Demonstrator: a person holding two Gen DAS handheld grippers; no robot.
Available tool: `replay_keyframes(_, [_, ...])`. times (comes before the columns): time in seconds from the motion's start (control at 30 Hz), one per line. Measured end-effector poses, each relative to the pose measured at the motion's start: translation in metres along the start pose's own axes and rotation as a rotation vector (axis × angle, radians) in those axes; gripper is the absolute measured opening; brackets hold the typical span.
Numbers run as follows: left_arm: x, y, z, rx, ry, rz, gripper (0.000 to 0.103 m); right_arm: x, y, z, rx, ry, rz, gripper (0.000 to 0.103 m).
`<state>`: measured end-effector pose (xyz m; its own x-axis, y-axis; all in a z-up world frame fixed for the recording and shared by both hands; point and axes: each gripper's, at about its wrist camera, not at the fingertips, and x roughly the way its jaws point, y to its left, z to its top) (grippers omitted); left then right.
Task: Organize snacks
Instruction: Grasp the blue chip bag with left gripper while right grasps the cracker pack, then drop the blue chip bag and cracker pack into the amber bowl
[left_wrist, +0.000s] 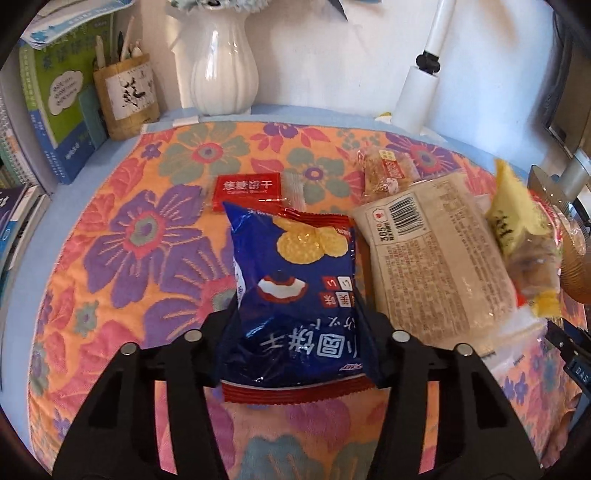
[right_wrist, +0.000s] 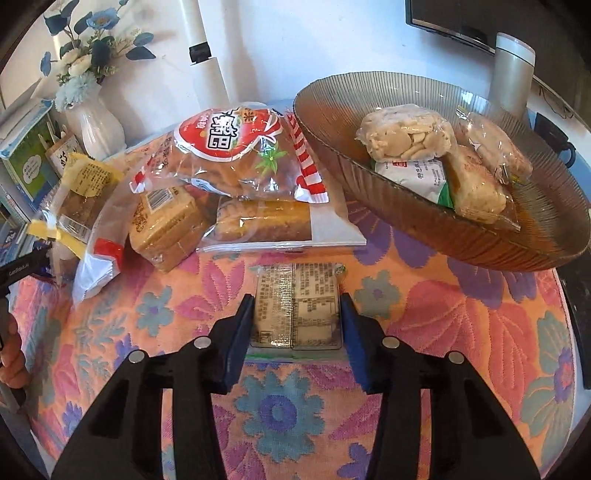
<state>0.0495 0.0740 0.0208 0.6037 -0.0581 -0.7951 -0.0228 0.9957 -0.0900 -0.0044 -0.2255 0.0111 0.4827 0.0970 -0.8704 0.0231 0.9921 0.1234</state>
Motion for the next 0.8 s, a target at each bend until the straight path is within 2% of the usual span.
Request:
replay_keyframes(0.13, [-0.021,0.007,-0.012,-0.004,-0.02,0.008,0.05,-0.018,-0.002,-0.017,-0.039,0.004,0.057,0.045])
replay_keyframes(0.3, [-0.061,0.021,-0.039,-0.033,-0.06,-0.025,0.05,-0.041,-0.007,-0.043,-0.09,0.0,0.099,0.045])
replay_keyframes(0.4, [-0.076,0.022,-0.055,-0.041,-0.062,-0.06,0.05,-0.048,-0.016,-0.056,-0.103,-0.002,0.091,0.045])
replay_keyframes(0.6, [-0.097,0.002,-0.075,0.0,-0.079,-0.11,0.05,-0.065,-0.036,-0.082,-0.108,0.006,0.076,0.046])
replay_keyframes(0.7, [-0.103,-0.012,-0.077,0.025,-0.084,-0.144,0.05,-0.074,-0.043,-0.091,-0.1,0.002,0.084,0.054])
replay_keyframes(0.8, [-0.108,-0.027,-0.079,0.058,-0.086,-0.163,0.05,-0.074,-0.04,-0.09,-0.106,0.002,0.081,0.054])
